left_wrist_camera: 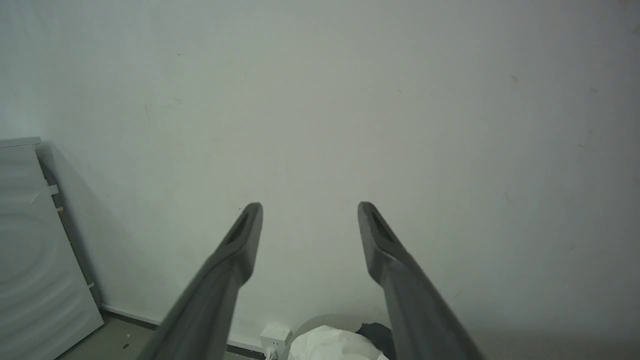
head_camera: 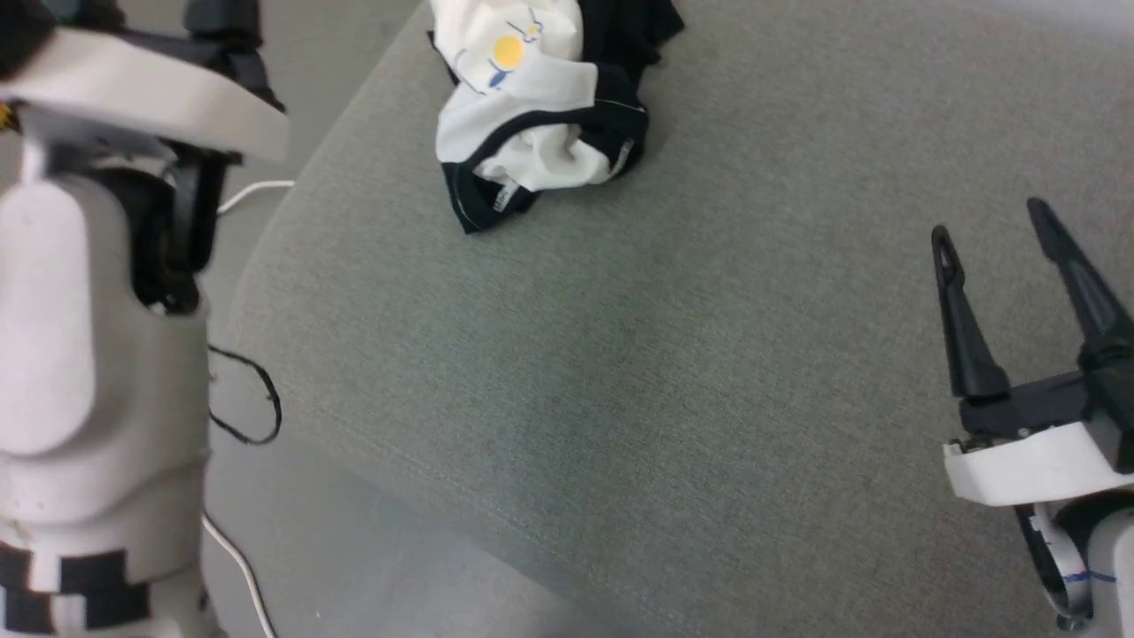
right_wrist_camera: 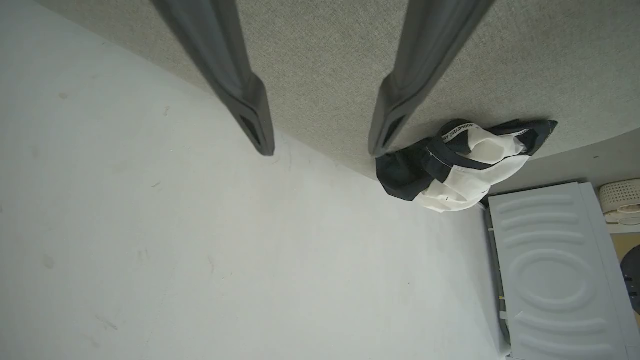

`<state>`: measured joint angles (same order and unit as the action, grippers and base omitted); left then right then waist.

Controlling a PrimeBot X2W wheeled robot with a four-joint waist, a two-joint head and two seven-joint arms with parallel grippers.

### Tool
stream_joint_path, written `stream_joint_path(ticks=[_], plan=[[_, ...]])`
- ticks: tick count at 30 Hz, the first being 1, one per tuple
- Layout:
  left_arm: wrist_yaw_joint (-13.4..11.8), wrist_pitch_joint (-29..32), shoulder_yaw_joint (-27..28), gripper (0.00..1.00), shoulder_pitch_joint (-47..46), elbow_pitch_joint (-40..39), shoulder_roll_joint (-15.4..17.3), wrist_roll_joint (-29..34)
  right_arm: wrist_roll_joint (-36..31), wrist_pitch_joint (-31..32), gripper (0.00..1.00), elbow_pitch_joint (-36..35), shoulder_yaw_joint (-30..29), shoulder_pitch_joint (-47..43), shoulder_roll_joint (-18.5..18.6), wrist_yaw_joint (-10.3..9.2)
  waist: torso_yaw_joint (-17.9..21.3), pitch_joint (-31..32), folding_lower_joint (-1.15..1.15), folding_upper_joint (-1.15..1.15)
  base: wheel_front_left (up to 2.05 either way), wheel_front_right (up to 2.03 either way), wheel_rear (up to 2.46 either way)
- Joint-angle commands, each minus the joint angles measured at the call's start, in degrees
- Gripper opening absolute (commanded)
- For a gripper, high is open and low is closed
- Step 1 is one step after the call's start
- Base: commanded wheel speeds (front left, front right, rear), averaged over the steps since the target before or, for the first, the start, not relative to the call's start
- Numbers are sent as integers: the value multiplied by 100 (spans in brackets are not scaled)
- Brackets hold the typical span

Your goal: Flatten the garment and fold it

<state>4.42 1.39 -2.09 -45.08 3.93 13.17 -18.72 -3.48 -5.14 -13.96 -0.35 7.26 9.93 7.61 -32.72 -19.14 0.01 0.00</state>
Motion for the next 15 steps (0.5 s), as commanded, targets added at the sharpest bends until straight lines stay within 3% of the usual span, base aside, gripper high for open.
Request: stream_joint_path(ticks=[1, 8, 15], plan=[[3, 133, 37, 100, -210, 196, 121, -14, 38, 64, 100, -158, 25, 119, 81, -12, 380, -606, -1, 0, 0, 0, 0], [160, 1004, -80, 100, -858, 1196, 586, -180, 119, 447, 100, -938, 139, 307, 373, -12, 681, -1129, -1, 0, 0, 0, 0], [233, 1825, -31, 100, -1127, 1841, 823, -660, 181, 695, 100, -1585, 202, 594, 567, -12, 1045, -1593, -1, 0, 0, 0, 0]])
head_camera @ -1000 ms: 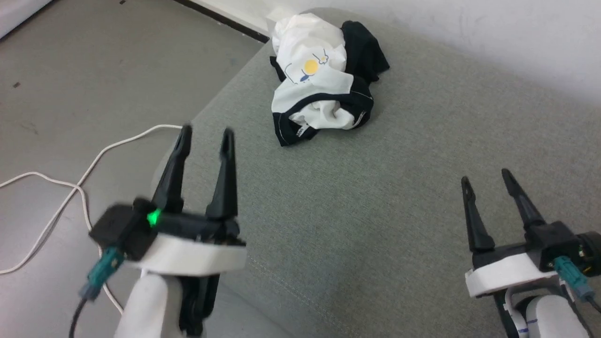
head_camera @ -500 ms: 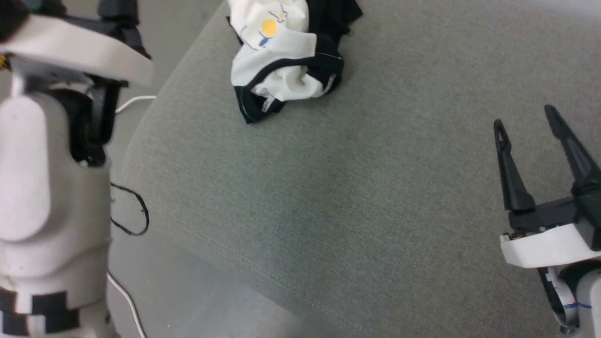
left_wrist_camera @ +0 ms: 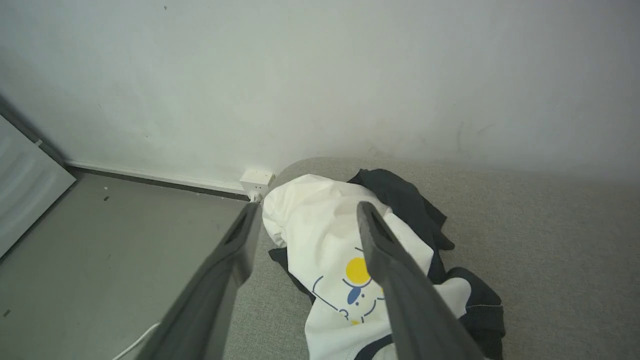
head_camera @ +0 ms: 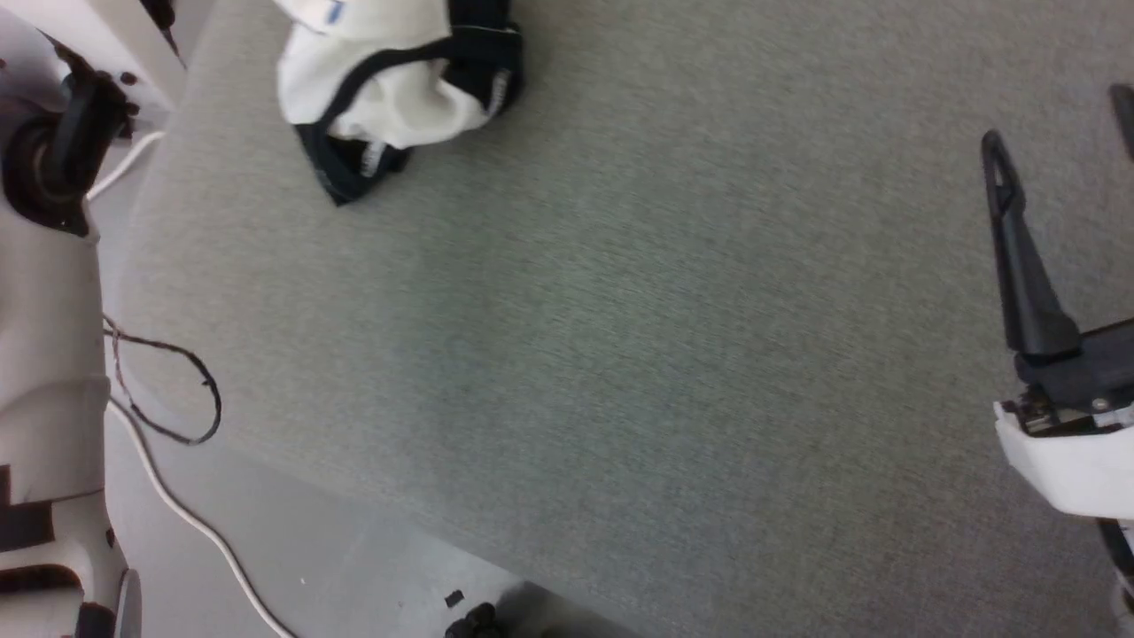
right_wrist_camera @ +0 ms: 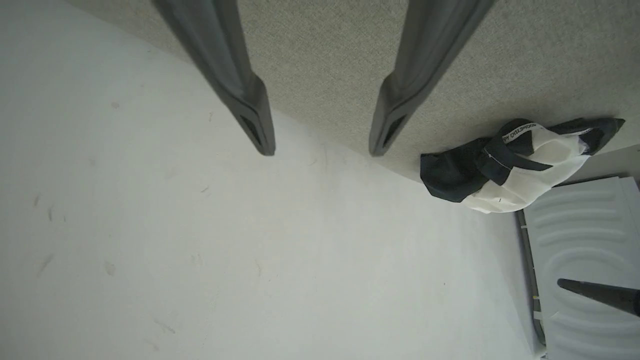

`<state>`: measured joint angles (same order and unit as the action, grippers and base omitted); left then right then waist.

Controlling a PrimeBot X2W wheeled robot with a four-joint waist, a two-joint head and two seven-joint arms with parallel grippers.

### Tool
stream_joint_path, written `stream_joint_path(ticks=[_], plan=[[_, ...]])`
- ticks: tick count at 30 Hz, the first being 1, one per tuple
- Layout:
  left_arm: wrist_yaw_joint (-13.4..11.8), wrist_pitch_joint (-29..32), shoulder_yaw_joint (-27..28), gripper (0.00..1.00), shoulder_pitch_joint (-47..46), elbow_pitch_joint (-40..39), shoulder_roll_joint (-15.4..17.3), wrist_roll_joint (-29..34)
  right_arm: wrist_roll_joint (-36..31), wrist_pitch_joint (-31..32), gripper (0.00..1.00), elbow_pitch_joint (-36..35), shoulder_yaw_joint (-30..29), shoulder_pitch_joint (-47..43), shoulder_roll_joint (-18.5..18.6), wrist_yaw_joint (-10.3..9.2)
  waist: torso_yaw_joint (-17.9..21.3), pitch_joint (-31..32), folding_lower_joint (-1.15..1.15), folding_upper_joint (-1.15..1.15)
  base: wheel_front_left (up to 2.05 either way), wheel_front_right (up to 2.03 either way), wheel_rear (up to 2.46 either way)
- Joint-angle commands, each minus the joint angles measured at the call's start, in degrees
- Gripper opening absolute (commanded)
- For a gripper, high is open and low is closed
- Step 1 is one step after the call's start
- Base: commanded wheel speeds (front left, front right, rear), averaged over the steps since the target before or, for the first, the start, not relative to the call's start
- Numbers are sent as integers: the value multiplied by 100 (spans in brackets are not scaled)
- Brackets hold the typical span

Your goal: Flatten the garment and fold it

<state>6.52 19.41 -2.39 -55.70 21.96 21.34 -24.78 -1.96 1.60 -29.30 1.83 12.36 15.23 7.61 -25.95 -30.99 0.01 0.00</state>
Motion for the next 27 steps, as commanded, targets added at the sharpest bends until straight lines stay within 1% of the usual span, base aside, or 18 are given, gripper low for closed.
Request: stream_joint_path(ticks=[1, 8, 14, 19, 20, 21, 24, 27], plan=[[30, 92, 14, 100, -83, 92, 0, -141, 29, 68, 100, -115, -29, 112, 71, -12, 407, -490, -1, 0, 0, 0, 0], [51, 558, -57, 100, -69, 551, -75, -534, 99, 282, 100, -334, -221, 120, 279, -12, 584, -923, -1, 0, 0, 0, 0], [-133, 1141, -66, 100, -38, 941, -150, -724, 165, 344, 100, -485, -329, 85, 367, -12, 703, -1103, -1, 0, 0, 0, 0], [-213, 1280, -73, 100, -2, 1100, -168, -771, 203, 361, 100, -526, -350, 94, 396, -12, 762, -1150, -1, 0, 0, 0, 0], [-208, 1289, -72, 35, 0, 1136, -173, -793, 208, 363, 100, -526, -347, 99, 399, -12, 773, -1152, -1, 0, 0, 0, 0], [-196, 1301, -72, 0, 6, 1171, -172, -816, 212, 366, 100, -524, -345, 105, 400, -12, 782, -1150, -1, 0, 0, 0, 0], [-182, 1309, -74, 0, 13, 1200, -143, -843, 213, 362, 100, -487, -358, 117, 385, -12, 793, -1096, -1, 0, 0, 0, 0], [-165, 1222, -53, 0, -48, 1146, -10, -810, 226, 310, 100, -416, -326, 132, 335, -12, 804, -992, -1, 0, 0, 0, 0]])
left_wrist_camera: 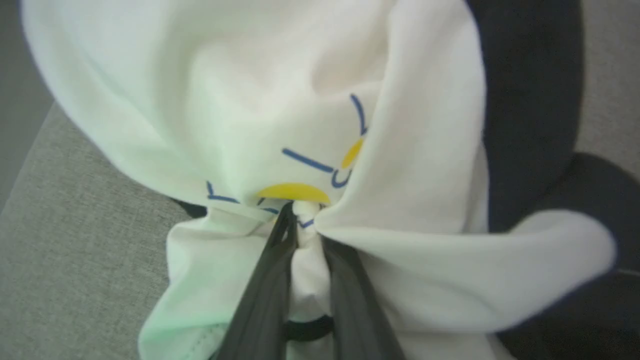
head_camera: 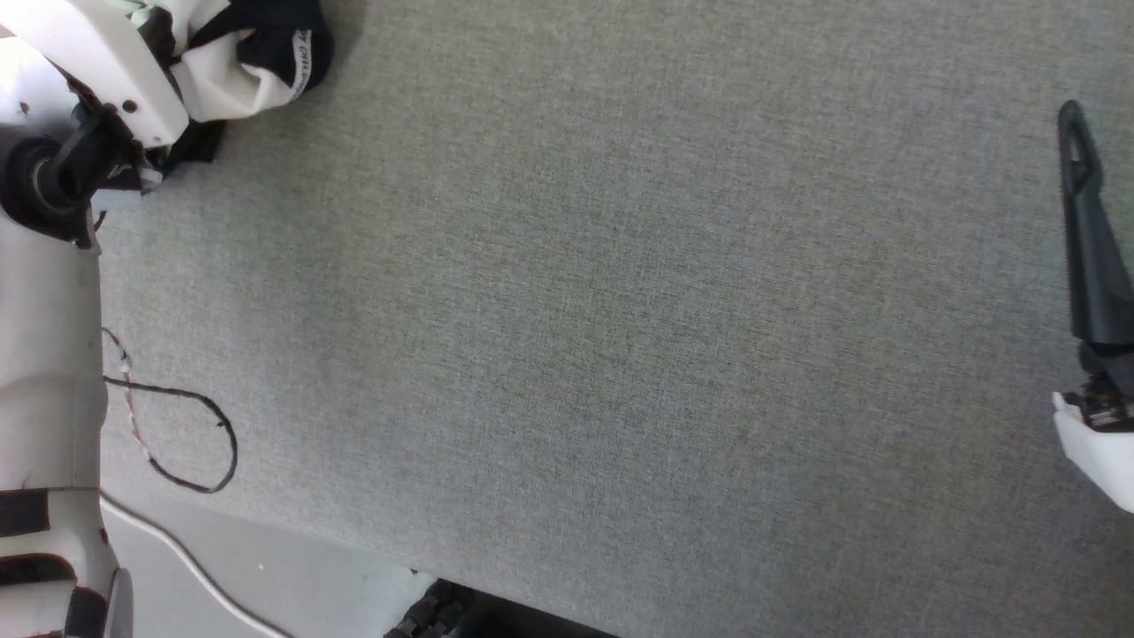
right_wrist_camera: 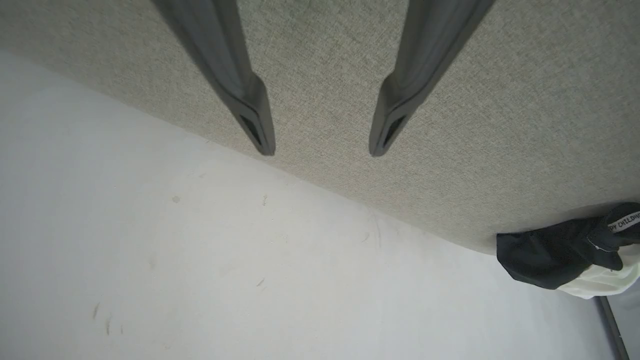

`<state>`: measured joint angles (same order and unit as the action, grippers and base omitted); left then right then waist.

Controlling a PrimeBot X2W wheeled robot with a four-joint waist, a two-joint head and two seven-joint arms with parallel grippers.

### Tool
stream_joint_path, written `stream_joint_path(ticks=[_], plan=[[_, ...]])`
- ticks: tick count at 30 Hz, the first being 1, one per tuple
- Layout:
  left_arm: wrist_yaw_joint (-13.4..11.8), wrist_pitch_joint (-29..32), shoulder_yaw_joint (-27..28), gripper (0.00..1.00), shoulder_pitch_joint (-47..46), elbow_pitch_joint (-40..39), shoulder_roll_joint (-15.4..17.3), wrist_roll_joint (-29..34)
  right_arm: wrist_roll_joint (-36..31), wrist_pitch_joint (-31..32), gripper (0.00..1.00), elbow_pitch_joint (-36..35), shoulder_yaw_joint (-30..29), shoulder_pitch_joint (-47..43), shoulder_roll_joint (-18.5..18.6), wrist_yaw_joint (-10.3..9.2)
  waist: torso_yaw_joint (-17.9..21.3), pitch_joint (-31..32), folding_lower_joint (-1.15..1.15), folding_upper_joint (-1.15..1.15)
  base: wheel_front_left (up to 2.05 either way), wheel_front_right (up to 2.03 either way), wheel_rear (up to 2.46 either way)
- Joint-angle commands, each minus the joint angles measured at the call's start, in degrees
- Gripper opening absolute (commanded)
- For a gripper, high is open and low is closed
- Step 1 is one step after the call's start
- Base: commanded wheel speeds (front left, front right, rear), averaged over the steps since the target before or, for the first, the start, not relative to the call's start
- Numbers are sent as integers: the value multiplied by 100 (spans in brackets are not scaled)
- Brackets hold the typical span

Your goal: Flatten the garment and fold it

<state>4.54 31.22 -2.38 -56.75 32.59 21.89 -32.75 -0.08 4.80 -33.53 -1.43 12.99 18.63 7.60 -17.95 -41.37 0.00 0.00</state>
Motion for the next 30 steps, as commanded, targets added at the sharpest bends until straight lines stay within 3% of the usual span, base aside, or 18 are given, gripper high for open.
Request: stream_joint_path(ticks=[1, 16, 22, 30], plan=[[38, -22, -52, 0, 33, 48, -8, 18, 44, -40, 100, 44, 23, 70, -33, -11, 12, 101, 0, 0, 0, 0, 0], [121, -946, -138, 0, -473, -855, 773, 582, 109, -841, 100, 1049, 226, -73, -800, -11, 281, 1566, 0, 0, 0, 0, 0], [168, -984, -431, 0, -1003, -1139, 766, 756, 102, -1187, 100, 1520, 172, -315, -1175, -11, 360, 2310, 0, 0, 0, 0, 0], [210, -796, -823, 0, -1714, -1334, 308, 636, 127, -1492, 100, 1936, 9, -614, -1487, -11, 584, 3114, 0, 0, 0, 0, 0]])
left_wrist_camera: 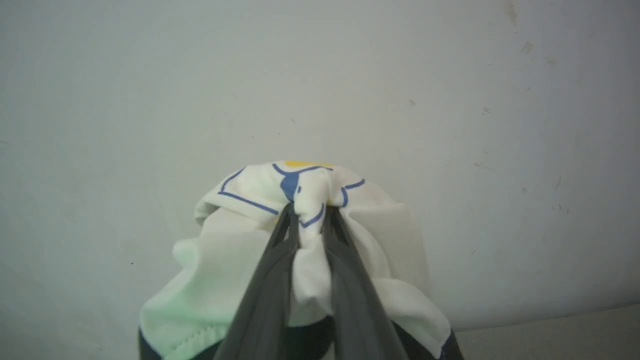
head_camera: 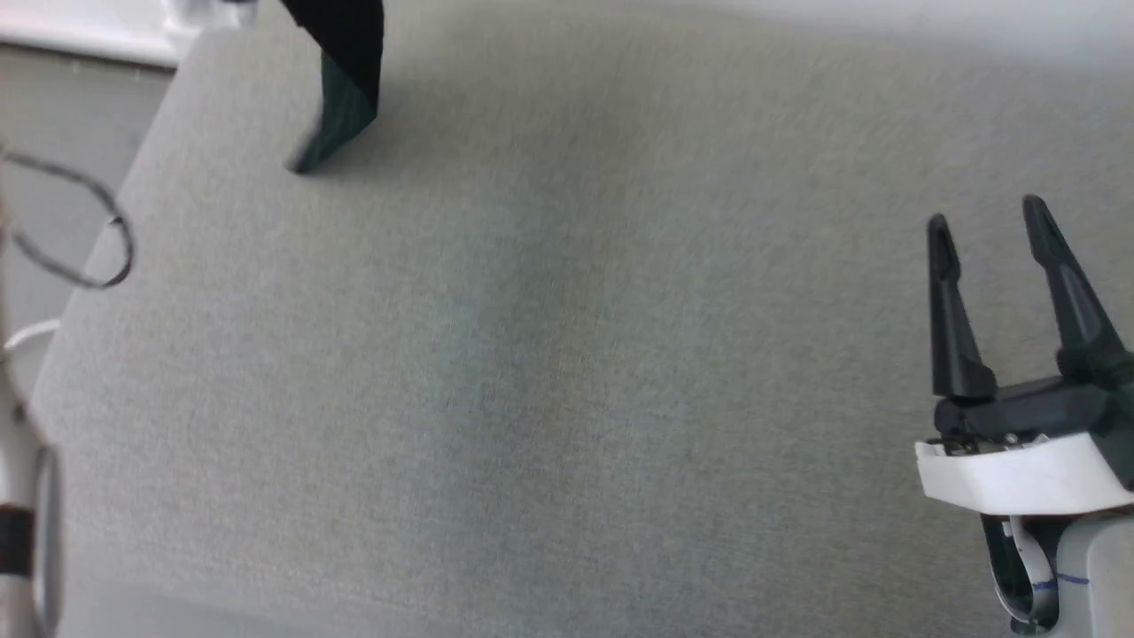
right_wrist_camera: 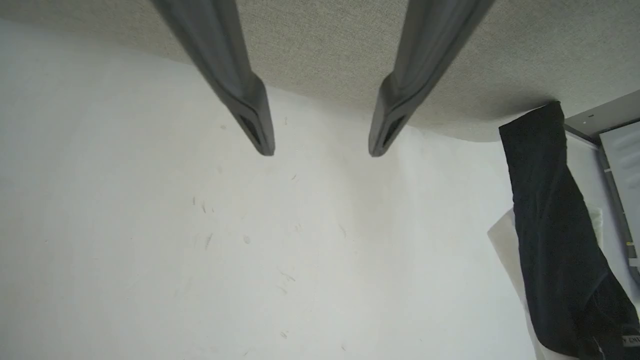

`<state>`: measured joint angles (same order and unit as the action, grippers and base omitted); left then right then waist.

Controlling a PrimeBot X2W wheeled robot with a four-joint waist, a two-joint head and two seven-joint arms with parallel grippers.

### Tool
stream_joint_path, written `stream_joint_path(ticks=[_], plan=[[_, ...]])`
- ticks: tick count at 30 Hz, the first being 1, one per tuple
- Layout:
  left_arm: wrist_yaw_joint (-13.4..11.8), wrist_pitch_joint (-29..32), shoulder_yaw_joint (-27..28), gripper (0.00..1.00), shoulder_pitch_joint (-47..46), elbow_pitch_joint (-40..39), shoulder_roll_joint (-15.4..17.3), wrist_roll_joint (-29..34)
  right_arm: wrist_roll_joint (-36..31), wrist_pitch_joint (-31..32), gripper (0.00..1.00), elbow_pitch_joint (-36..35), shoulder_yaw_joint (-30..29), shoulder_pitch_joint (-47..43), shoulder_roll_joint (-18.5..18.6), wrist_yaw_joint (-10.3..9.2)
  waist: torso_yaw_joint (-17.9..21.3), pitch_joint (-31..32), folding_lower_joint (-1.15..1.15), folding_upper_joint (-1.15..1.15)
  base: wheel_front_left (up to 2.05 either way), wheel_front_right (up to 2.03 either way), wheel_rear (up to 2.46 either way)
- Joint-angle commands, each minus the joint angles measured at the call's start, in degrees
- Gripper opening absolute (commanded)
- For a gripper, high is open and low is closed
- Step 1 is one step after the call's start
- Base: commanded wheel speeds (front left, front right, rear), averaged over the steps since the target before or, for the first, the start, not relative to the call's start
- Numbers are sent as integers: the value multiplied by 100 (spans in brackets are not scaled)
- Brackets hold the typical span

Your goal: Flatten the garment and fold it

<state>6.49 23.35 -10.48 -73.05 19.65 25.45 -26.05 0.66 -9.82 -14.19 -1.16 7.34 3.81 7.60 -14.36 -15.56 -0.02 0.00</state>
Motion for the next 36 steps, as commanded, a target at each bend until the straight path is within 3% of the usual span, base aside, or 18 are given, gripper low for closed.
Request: stream_joint_path(ticks=[1, 11, 18, 29, 36], plan=[[19, 29, -62, 0, -162, -64, -139, -76, 53, -51, 100, 23, -53, -75, -25, -11, 259, 598, 2, 0, 0, 0, 0], [-52, 391, -502, 0, -463, -351, -1264, -589, 63, -160, 100, 24, -548, -111, -89, -11, 653, 857, 2, 0, 0, 0, 0], [-185, 374, -992, 0, 8, -377, -1901, -648, 121, -170, 100, -164, -986, -87, -91, -11, 971, 758, 2, 0, 0, 0, 0], [-516, -517, -2313, 0, 1907, -273, -2241, -595, 250, -130, 100, -384, -1120, -3, -92, -11, 1383, 392, 2, 0, 0, 0, 0], [-869, -1066, -2973, 0, 3234, 466, -2255, -882, 349, -156, 100, -315, -993, 33, -92, -11, 1538, 102, 2, 0, 0, 0, 0]])
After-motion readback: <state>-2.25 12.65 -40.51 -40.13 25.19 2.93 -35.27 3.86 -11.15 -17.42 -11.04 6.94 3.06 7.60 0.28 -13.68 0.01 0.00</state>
